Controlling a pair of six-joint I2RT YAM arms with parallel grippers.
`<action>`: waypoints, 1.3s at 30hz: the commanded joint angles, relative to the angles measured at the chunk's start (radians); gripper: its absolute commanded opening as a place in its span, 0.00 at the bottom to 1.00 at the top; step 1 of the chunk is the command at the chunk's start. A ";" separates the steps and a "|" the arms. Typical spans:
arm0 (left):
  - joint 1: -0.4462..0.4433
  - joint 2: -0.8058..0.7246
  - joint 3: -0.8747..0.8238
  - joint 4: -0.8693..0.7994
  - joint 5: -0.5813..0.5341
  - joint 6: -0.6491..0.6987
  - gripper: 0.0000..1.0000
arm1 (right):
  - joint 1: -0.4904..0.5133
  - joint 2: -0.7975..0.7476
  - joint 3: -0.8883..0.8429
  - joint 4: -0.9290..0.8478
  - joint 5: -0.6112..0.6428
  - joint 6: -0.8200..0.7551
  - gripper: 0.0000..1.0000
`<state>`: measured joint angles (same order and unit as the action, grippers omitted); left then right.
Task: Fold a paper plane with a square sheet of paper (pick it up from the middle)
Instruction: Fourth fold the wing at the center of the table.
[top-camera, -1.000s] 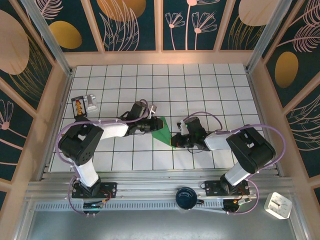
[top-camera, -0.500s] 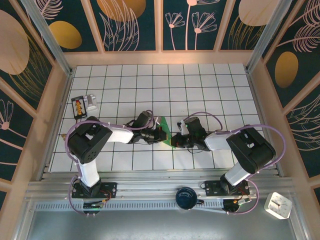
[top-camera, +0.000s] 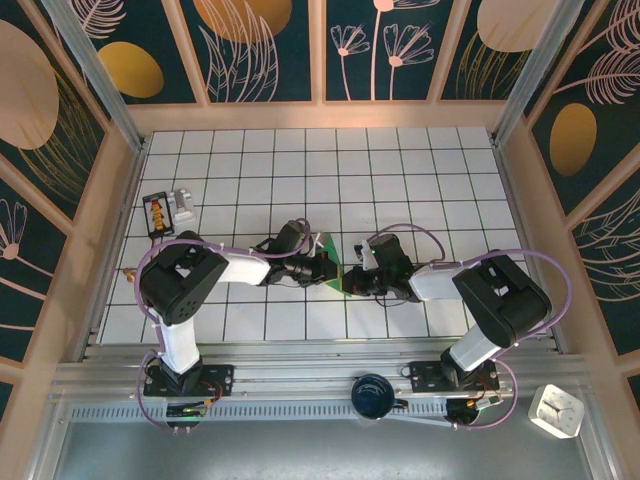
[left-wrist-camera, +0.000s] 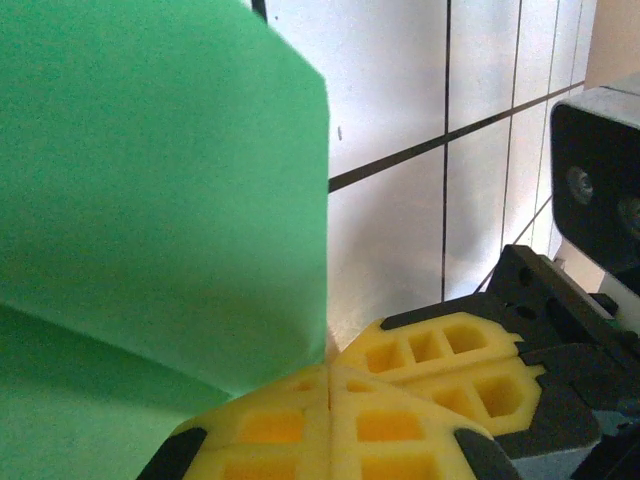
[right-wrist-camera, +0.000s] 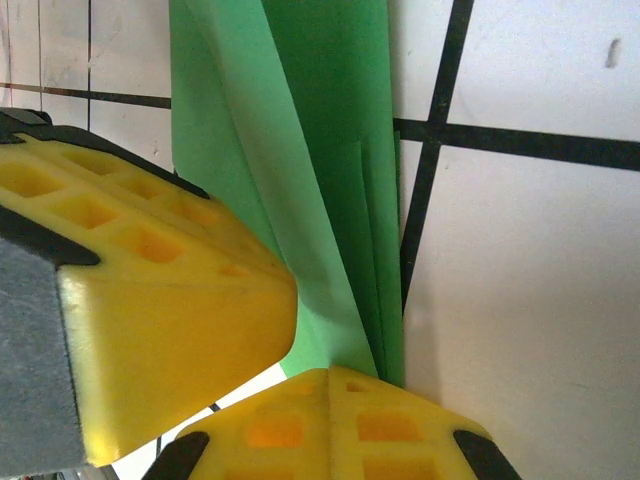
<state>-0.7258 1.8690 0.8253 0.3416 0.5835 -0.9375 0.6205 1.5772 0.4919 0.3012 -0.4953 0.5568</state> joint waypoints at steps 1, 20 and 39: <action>-0.005 0.028 0.023 0.003 0.010 -0.003 0.00 | -0.004 0.027 -0.035 -0.142 0.057 -0.001 0.00; -0.005 0.065 0.091 -0.181 -0.114 0.109 0.00 | -0.005 0.080 -0.027 -0.245 0.080 0.021 0.00; 0.134 0.086 0.098 -0.191 -0.110 0.192 0.00 | -0.013 0.109 -0.032 -0.288 0.091 0.037 0.00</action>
<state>-0.6384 1.9179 0.9241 0.1646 0.5346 -0.7853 0.6098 1.6039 0.5171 0.2550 -0.5098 0.5877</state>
